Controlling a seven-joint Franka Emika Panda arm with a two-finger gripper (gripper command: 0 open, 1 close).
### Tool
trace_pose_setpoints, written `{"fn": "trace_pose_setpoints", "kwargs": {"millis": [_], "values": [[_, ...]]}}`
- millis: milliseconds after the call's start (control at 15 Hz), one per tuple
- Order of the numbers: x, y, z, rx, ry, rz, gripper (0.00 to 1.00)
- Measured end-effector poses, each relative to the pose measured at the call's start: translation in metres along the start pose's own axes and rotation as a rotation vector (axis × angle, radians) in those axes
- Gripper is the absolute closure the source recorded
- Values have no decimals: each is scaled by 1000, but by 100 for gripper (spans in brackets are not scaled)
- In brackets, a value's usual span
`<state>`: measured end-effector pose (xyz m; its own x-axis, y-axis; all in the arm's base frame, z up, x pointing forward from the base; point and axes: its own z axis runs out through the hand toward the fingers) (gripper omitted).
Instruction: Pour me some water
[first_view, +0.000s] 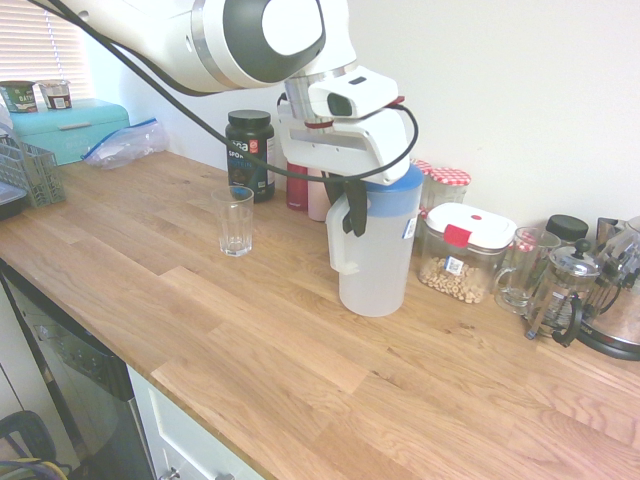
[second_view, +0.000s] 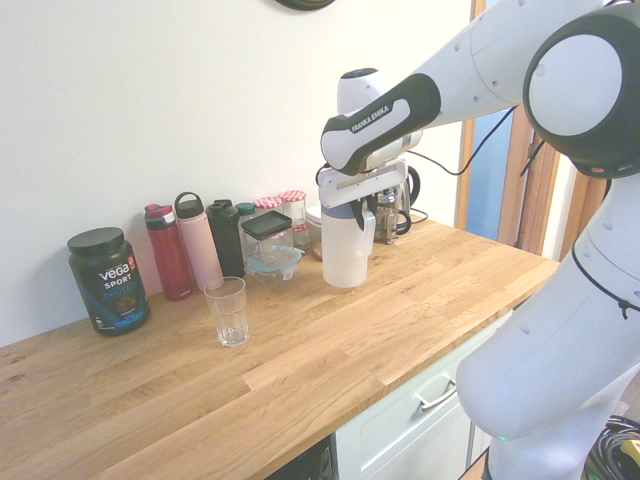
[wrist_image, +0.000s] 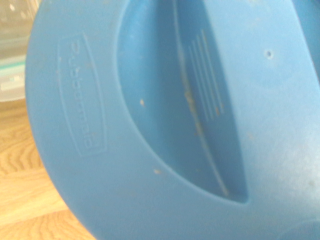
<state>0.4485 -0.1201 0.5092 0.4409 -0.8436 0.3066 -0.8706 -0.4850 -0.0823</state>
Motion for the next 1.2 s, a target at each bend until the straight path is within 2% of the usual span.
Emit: {"fn": "trace_pose_setpoints", "kwargs": {"millis": [800, 1000, 1200], "values": [[0, 1, 3, -14, -7, -2, 0], [0, 10, -13, -8, -5, 10, 0], [-16, 24, -40, 40, -54, 11, 0]]}}
